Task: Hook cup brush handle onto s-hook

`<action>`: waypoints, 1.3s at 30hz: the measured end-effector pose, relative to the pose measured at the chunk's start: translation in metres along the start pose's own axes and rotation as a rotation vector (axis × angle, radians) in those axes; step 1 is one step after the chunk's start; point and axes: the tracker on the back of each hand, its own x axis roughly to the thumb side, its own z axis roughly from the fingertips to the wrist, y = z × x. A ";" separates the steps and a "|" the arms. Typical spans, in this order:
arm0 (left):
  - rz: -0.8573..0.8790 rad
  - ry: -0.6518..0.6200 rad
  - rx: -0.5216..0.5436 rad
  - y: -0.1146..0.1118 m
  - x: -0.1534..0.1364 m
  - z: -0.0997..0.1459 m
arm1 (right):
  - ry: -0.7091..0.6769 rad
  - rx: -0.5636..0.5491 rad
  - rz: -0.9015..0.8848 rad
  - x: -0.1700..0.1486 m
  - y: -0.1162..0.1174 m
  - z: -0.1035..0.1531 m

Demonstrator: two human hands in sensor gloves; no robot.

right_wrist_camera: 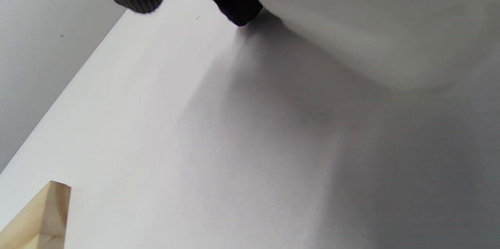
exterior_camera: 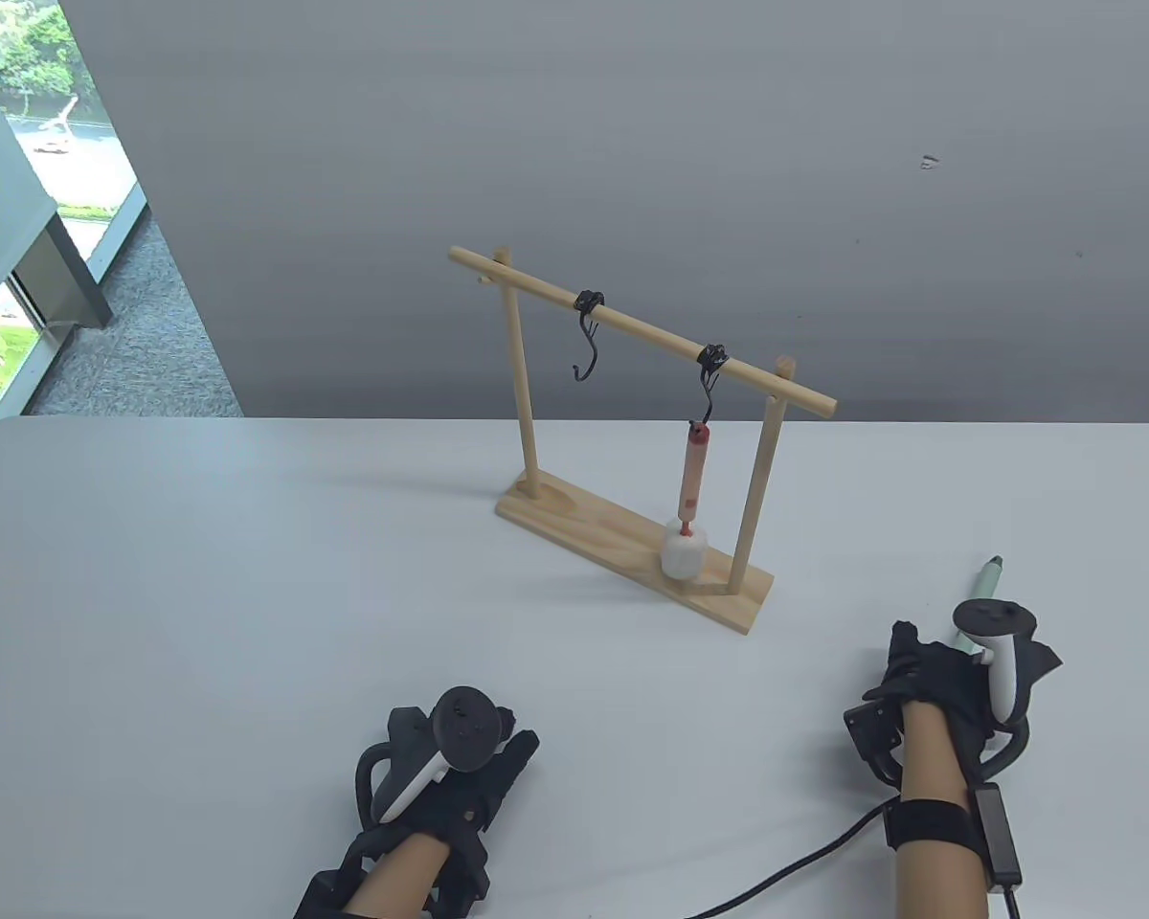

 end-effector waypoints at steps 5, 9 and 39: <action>-0.006 -0.018 0.013 -0.002 0.009 0.000 | -0.263 -0.011 -0.013 0.008 0.003 0.028; 0.049 -0.052 0.036 -0.001 0.020 0.004 | -0.527 -0.038 -0.074 0.014 0.011 0.063; 0.900 -0.147 -0.229 0.015 0.044 -0.054 | -1.146 0.425 0.183 0.067 0.172 0.213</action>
